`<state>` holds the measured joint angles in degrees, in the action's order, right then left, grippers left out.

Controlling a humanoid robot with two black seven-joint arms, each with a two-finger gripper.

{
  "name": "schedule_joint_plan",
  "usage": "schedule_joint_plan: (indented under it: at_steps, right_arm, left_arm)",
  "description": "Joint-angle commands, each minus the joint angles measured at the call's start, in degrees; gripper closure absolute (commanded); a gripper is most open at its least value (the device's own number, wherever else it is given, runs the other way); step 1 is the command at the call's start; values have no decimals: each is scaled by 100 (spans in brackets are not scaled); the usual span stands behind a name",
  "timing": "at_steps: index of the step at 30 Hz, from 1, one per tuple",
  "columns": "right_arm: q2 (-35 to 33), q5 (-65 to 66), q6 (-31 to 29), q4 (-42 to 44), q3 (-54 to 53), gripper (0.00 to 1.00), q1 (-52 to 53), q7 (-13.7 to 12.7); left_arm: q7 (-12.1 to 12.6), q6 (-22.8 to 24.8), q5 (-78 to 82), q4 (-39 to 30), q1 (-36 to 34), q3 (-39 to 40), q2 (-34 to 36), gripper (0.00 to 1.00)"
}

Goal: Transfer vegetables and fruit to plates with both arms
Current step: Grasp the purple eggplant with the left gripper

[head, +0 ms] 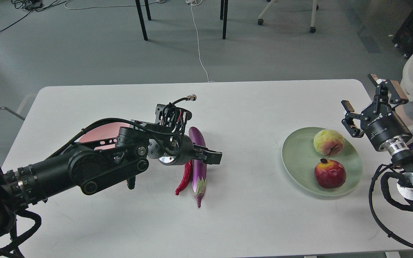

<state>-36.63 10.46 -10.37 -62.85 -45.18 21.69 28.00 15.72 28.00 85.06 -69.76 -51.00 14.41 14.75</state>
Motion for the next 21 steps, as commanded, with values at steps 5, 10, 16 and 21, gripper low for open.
schedule_joint_plan:
  at_steps: [5, 10, 16, 21]
  right_arm:
    - [-2, 0, -9, -16, -44, 1, -51, 0]
    - [-2, 9, -9, -16, -52, 1, -95, 0]
    - [-11, 9, -9, -16, -52, 1, -95, 0]
    - [-37, 9, -9, -16, -52, 1, -95, 0]
  left_arm:
    - [-8, 0, 2, 23, 38, -114, 2, 2]
    - [-26, 0, 2, 85, 47, -114, 11, 2]
    - [-113, -50, -7, 85, 99, -114, 2, 2]
    - [-201, -76, -16, 85, 108, -114, 2, 2]
